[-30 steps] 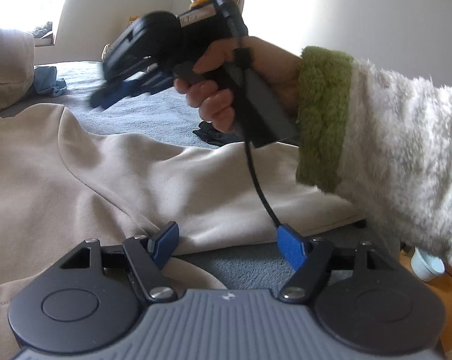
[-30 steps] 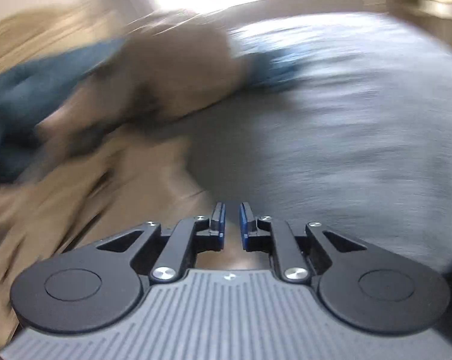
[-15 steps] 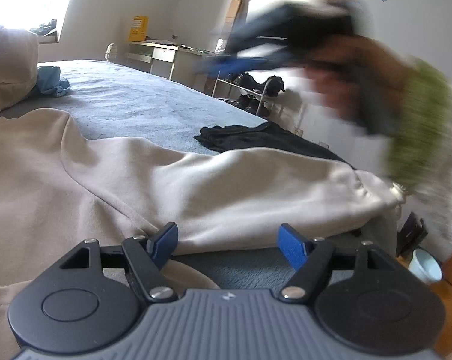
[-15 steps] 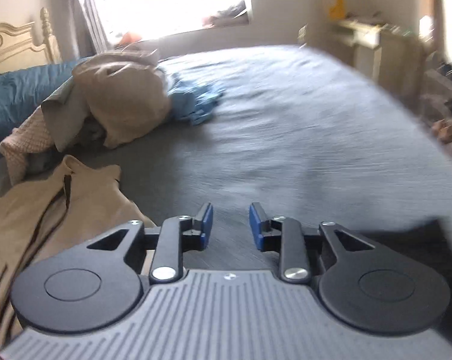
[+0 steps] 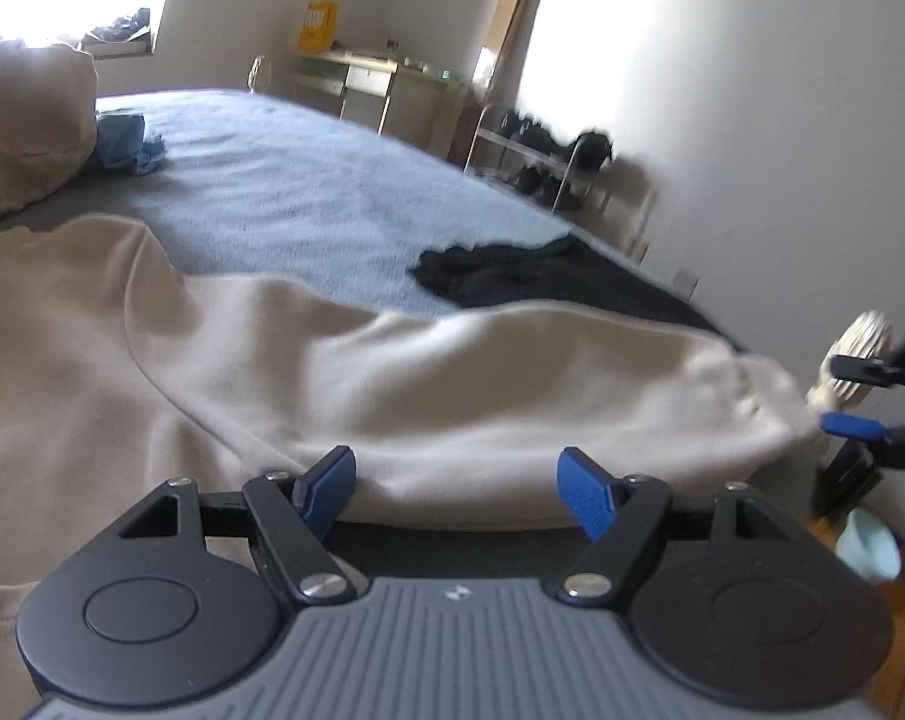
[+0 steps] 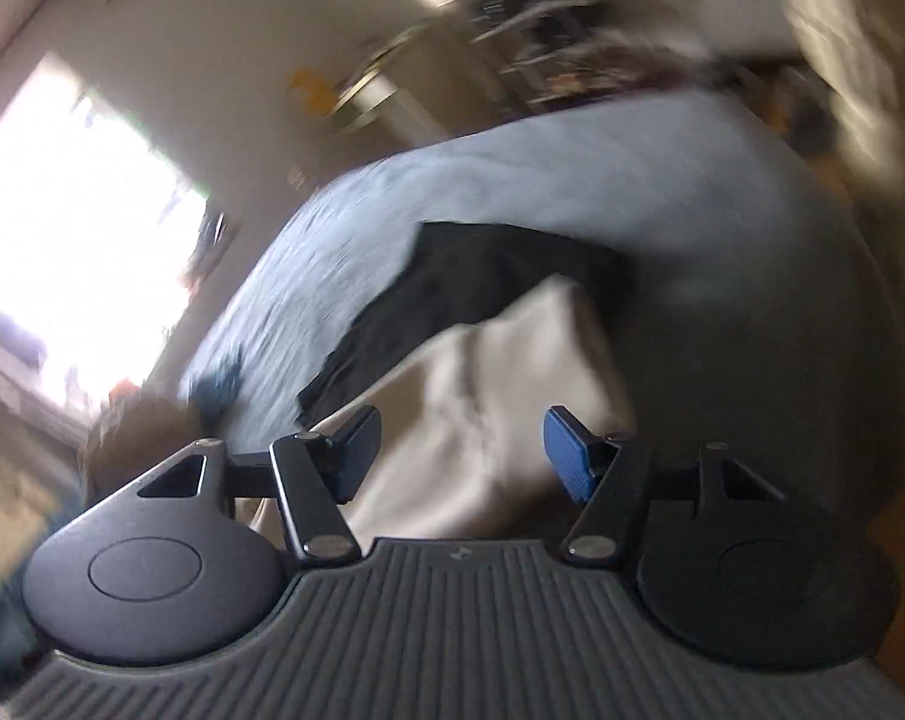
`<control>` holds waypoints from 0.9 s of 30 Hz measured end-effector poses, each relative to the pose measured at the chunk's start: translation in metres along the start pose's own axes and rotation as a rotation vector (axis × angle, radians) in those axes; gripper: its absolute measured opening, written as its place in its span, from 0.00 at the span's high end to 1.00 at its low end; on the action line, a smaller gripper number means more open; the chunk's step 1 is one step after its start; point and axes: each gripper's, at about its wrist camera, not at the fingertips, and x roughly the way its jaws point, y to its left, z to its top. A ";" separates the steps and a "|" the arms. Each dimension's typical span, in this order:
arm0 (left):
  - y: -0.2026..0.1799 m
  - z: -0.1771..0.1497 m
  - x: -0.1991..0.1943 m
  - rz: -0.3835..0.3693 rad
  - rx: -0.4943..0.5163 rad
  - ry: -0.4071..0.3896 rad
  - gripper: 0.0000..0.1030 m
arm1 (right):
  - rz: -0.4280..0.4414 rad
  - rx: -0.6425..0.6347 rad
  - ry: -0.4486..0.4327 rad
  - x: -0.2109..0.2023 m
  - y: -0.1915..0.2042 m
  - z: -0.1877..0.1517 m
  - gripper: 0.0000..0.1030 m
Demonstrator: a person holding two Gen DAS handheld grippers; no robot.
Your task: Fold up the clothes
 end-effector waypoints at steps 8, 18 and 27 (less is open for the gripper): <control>-0.006 -0.005 0.010 0.051 0.023 0.032 0.25 | 0.017 0.231 -0.089 0.005 -0.046 -0.010 0.42; -0.030 0.001 0.001 0.143 0.078 0.009 0.28 | 0.072 0.303 -0.072 0.024 -0.053 -0.026 0.48; -0.070 0.015 0.009 0.123 0.173 -0.038 0.40 | 0.102 0.263 -0.103 0.026 -0.058 -0.026 0.65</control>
